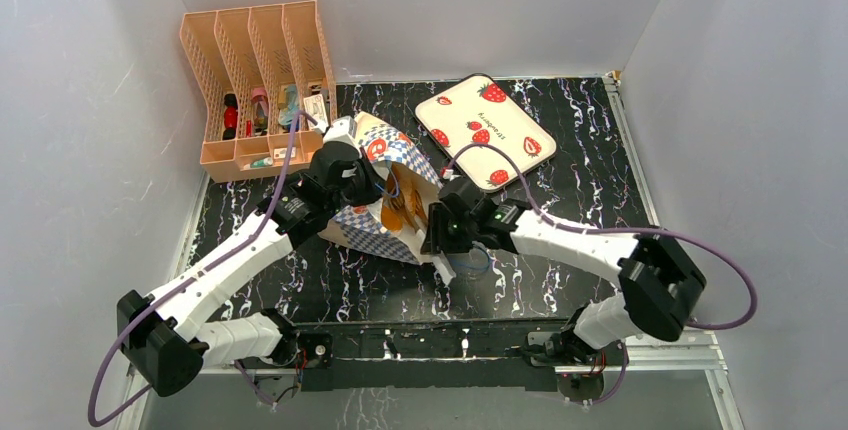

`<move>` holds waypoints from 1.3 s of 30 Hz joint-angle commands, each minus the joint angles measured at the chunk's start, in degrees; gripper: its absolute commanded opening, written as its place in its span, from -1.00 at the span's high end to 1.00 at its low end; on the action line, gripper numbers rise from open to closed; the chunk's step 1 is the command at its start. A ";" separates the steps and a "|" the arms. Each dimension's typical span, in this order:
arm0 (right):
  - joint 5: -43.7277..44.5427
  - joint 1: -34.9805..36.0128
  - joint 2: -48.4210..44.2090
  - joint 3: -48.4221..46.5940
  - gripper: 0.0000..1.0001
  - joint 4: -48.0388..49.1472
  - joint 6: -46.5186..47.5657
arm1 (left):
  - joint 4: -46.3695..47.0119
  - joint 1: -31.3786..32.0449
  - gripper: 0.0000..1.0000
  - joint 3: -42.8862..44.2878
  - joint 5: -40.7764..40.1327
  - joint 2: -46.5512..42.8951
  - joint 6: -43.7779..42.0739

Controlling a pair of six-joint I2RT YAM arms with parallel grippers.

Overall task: Take the fake bread out of the paper bag
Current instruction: Pick up the fake bread from the paper bag.

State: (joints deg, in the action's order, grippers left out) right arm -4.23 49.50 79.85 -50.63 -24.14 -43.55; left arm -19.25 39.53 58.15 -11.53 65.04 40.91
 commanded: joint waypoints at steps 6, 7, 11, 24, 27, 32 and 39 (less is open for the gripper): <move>2.54 0.07 -0.18 -8.30 1.00 2.71 -2.56 | 0.70 0.42 1.00 -1.22 -2.87 -5.53 0.66; 2.51 0.14 -0.44 -8.74 1.00 1.82 -2.68 | 0.16 0.43 1.00 -1.23 -3.62 -6.02 0.74; 2.07 0.16 -2.35 -8.98 1.00 -0.82 -2.62 | -1.87 0.37 1.00 -0.23 -6.85 -6.14 1.33; 1.86 0.16 -11.93 -8.34 1.00 -6.90 -2.72 | -4.67 0.37 1.00 2.36 -10.96 -2.69 3.13; 1.79 0.16 -14.02 -8.04 1.00 -8.21 -3.03 | -6.01 0.37 1.00 2.81 -12.27 -2.20 3.97; 0.40 0.16 -16.80 -9.55 1.00 -11.54 -2.48 | -9.63 0.37 1.00 4.23 -15.90 -1.48 5.86; 0.90 0.16 -21.35 -11.84 1.00 -17.25 -0.68 | -18.08 0.16 1.00 8.42 -20.88 2.57 10.77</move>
State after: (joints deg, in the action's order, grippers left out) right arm -4.03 49.52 62.76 -57.65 -41.06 -45.32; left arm -31.03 39.86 63.13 -27.09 65.78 48.31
